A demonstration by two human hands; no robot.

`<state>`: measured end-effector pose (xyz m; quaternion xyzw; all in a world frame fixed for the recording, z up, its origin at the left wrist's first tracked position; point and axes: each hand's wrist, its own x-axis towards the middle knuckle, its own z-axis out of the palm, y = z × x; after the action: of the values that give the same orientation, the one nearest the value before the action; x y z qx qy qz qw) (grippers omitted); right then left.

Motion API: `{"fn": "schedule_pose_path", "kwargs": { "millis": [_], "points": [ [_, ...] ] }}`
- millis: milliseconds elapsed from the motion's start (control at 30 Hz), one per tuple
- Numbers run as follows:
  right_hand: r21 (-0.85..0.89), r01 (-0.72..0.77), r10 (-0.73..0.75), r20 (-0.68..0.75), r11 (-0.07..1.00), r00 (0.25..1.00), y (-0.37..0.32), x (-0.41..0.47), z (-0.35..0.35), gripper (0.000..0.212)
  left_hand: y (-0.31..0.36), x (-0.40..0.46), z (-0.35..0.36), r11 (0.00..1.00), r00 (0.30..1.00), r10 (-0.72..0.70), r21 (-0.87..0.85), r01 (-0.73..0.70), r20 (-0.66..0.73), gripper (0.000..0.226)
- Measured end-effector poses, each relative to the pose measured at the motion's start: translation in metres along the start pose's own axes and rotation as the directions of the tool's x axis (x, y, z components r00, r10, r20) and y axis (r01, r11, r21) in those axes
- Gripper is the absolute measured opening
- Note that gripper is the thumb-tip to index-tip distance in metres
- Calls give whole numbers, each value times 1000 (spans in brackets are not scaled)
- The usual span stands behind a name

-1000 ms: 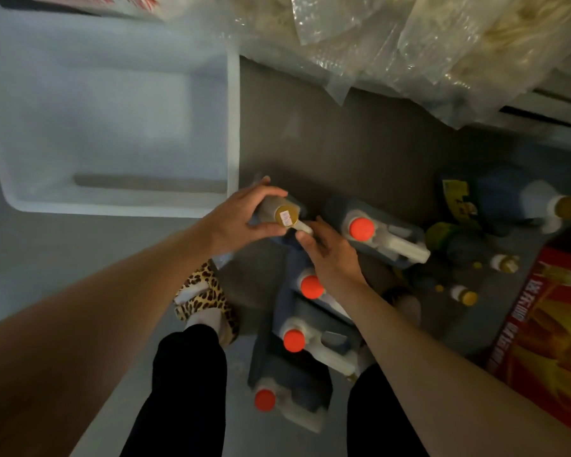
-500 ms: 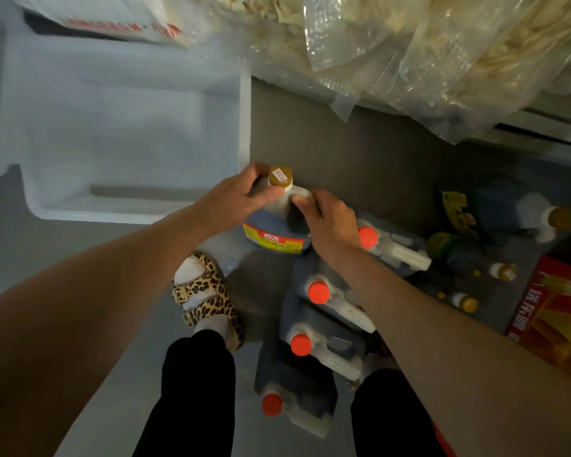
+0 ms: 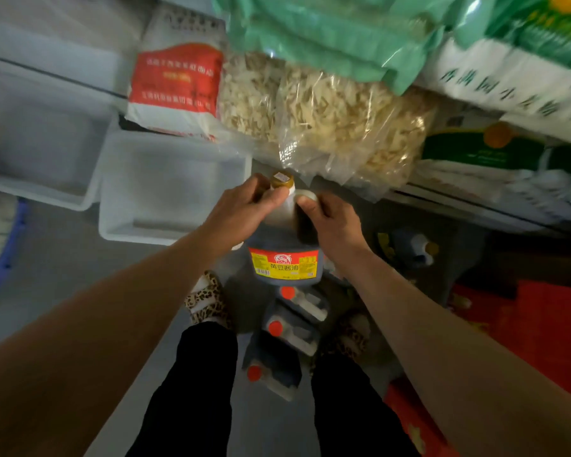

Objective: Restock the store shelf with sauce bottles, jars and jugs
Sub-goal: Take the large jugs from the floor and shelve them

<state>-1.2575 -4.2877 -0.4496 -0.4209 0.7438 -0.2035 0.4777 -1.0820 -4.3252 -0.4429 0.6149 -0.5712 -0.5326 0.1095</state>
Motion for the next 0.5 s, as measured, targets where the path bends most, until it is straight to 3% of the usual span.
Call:
{"fn": "schedule_pose_path", "kwargs": {
  "millis": [133, 233, 333, 500],
  "points": [
    [83, 65, -58, -89, 994, 994, -55, -55, -72, 40, 94, -45, -20, 990, 992, 121, 78, -118, -28, 41],
    [67, 180, -167, -169, 981, 971, -96, -96, -129, 36, 161, -79, -34, 970, 973, 221, 118, -211, -74, 49],
    [-50, 316, -318, -259, 947, 912, -142, -135, -186, 35, 230, -111, -47, 949, 942, 311, 103, -299, -127, 53],
    [-142, 461, -477, -392, 876, 786, -215, -202, -290, 50, 356, -168, -70, 855, 848, 513, 162, -492, -134, 35]
  ]
}}
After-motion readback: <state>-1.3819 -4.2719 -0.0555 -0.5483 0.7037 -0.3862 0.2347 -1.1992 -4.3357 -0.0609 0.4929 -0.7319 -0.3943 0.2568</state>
